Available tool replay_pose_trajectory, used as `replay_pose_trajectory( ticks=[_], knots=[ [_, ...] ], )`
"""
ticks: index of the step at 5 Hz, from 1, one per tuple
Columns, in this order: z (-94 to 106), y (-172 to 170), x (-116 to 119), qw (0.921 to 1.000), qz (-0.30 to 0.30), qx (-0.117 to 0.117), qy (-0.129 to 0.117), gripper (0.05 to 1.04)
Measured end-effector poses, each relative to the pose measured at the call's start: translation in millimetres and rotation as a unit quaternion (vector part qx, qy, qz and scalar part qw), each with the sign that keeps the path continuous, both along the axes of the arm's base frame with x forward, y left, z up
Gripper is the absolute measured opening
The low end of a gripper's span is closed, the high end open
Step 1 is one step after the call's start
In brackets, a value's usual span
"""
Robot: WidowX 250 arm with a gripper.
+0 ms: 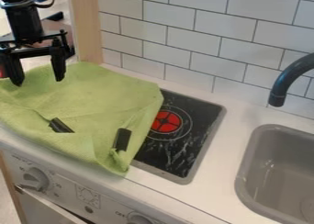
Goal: Fold the cloth from bottom to top
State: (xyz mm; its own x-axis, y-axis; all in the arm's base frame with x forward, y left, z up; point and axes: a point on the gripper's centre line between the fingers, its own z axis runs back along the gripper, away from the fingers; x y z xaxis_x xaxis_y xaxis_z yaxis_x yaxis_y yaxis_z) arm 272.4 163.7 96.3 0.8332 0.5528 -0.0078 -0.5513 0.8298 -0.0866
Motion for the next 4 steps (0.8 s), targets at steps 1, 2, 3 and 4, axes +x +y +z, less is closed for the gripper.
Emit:
replay_pose_trajectory(
  ticks=[1,2,3,4],
  knots=[
    [-8.0,-2.0,-3.0,0.9999,0.001,-0.008,0.012,0.999],
    [-22.9,-11.7,-13.0,0.9993,0.003,-0.027,0.027,0.999],
    [-34.4,-16.6,-20.3,0.9989,0.014,-0.03,0.034,0.999],
    [-48.1,-20.5,-19.6,0.9989,0.009,-0.015,0.043,0.999]
  ],
)
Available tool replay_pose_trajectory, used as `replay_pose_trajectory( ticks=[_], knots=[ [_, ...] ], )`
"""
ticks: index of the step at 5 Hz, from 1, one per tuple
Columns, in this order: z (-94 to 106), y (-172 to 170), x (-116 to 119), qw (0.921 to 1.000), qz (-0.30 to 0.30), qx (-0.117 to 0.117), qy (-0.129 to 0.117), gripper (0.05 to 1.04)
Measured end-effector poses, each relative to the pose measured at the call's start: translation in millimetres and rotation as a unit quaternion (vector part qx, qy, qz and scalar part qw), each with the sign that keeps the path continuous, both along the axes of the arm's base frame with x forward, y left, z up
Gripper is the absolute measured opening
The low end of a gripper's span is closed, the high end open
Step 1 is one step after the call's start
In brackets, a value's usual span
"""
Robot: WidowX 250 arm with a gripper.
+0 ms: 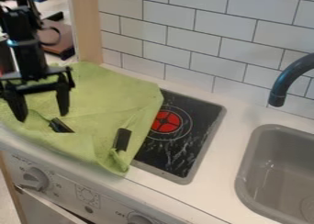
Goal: Fold the cloth from bottom to top
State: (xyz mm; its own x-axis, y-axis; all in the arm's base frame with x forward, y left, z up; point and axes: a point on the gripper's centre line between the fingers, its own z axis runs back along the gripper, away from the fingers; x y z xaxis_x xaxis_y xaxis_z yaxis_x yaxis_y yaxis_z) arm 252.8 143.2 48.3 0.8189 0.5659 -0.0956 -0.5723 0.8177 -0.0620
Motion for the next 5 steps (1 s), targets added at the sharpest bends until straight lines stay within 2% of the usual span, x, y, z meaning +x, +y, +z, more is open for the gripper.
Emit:
replay_pose_trajectory(
  ticks=[1,2,3,4,5],
  knots=[
    [-12.0,-3.4,1.7,0.9999,-0.004,0.009,0.007,0.999],
    [-12.7,-2.5,3.8,0.9999,0.003,0.013,0.002,0.999],
    [-16.2,-8.9,6.2,0.9999,-0.001,0.009,0.006,0.953],
    [-19.5,-9.1,7.3,1.0,-0.003,0.006,0.004,0.648],
    [-19.5,-7.9,11.4,0.9999,-0.008,0.011,-0.007,0.359]
  ],
)
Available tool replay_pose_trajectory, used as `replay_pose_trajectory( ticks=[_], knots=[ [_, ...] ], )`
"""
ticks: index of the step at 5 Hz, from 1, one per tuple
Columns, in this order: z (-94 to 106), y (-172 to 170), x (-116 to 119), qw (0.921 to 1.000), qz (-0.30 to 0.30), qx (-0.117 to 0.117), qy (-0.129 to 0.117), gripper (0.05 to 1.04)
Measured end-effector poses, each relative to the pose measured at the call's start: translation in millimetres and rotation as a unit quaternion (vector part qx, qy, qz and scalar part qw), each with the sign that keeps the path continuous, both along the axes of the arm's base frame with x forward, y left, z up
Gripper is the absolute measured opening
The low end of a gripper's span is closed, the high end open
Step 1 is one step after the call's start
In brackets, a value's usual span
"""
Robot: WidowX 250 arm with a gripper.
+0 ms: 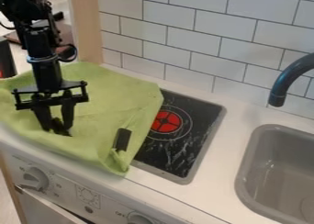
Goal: Fold the cloth from bottom to top
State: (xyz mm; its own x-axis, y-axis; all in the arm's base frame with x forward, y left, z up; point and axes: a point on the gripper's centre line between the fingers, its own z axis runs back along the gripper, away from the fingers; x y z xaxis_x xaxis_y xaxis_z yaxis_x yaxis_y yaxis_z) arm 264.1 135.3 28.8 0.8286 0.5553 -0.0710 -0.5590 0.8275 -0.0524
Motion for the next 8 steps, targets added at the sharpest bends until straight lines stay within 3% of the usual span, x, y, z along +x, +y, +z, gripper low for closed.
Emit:
replay_pose_trajectory(
  ticks=[1,2,3,4,6,8],
  knots=[
    [-0.3,-0.3,0.2,1.0,-0.006,-0.002,-0.003,0.172],
    [2.1,-2.5,-1.7,0.9998,-0.011,-0.019,-0.004,0.072],
    [19.1,-7.5,-3.6,0.9989,-0.01,-0.043,-0.013,0.052],
    [32.4,-11.4,-0.2,0.9978,0.004,-0.066,-0.007,0.052],
    [72.6,-8.9,39.2,0.9933,0.073,-0.078,-0.044,0.052],
    [64.4,-16.3,85.0,0.9906,0.103,-0.079,-0.044,0.052]
  ],
)
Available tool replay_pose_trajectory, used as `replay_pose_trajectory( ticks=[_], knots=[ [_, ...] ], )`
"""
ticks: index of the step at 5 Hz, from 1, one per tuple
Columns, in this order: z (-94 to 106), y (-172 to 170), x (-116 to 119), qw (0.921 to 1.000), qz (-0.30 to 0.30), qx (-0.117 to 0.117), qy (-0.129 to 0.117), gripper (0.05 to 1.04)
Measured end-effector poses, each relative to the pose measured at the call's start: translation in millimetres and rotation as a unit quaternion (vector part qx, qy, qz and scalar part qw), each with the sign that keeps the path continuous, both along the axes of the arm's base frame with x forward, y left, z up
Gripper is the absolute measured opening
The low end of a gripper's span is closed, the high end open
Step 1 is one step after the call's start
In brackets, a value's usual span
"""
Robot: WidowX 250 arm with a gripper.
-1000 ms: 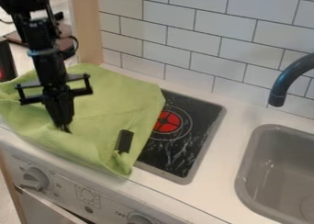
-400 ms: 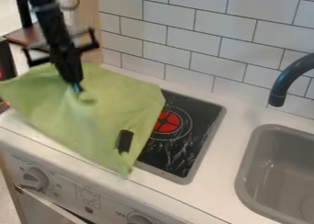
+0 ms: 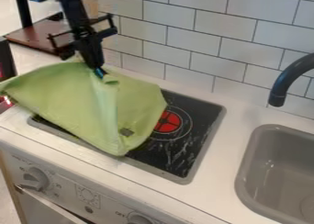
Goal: Fold the cloth from bottom to top
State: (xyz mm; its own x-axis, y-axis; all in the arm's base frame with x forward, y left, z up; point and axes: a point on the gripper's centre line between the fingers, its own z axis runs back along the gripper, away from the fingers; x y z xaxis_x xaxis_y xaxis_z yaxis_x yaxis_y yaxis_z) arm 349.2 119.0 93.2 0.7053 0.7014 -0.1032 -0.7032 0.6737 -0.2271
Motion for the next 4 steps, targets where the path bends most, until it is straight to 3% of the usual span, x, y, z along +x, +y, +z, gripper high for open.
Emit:
replay_pose_trajectory(
  ticks=[1,2,4],
  knots=[
    [-15.5,-5.7,11.2,0.9999,0.0,0.014,-0.001,0.052],
    [-22.4,-16.6,25.0,0.9982,-0.018,0.051,-0.025,0.052],
    [-39.4,-26.6,31.8,0.996,-0.036,0.072,-0.038,0.052]
  ],
)
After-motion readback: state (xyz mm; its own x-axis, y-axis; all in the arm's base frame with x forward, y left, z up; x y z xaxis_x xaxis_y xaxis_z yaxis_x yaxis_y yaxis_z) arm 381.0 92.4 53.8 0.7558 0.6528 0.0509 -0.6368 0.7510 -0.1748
